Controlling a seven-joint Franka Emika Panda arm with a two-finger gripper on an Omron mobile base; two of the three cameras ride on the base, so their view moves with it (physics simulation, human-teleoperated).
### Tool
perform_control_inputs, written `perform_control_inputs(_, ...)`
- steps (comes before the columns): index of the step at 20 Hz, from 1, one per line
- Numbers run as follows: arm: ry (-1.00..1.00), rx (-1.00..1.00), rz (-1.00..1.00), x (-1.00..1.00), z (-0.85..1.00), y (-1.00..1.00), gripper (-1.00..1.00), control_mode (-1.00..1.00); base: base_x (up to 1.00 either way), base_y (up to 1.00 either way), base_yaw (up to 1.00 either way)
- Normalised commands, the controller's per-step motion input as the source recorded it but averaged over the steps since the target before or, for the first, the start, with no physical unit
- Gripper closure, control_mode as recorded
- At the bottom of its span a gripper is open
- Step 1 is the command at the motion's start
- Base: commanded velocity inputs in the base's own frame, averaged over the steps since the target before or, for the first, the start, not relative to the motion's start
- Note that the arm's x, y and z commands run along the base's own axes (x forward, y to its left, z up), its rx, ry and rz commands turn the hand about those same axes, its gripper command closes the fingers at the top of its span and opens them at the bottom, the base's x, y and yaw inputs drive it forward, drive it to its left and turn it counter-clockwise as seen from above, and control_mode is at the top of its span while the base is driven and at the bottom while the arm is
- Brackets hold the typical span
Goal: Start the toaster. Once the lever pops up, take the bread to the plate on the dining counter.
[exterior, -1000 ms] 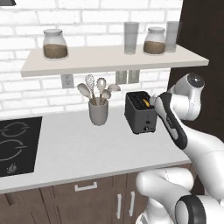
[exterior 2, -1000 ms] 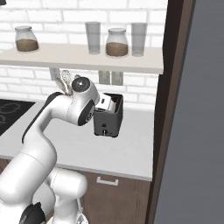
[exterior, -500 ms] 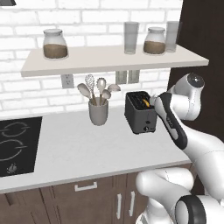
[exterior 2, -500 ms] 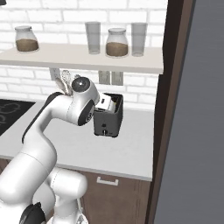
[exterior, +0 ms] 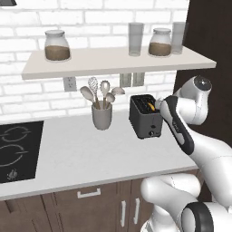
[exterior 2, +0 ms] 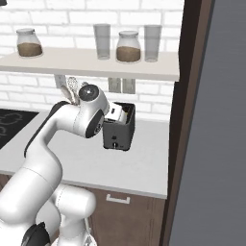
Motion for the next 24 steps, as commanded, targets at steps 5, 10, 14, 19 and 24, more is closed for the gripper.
perform_control_inputs(5, 0.00, 0.00, 0.00, 0.00, 0.00, 0.00, -1.00, -1.00, 0.00, 0.00, 0.00)
perform_control_inputs(10, 0.00, 0.00, 0.00, 0.00, 0.00, 0.00, -1.00, -1.00, 0.00, 0.00, 0.00)
perform_control_inputs(14, 0.00, 0.00, 0.00, 0.00, 0.00, 0.00, -1.00, -1.00, 0.00, 0.00, 0.00)
perform_control_inputs(19, 0.00, 0.00, 0.00, 0.00, 0.00, 0.00, -1.00, -1.00, 0.00, 0.00, 0.00)
perform_control_inputs(24, 0.00, 0.00, 0.00, 0.00, 0.00, 0.00, -1.00, -1.00, 0.00, 0.00, 0.00)
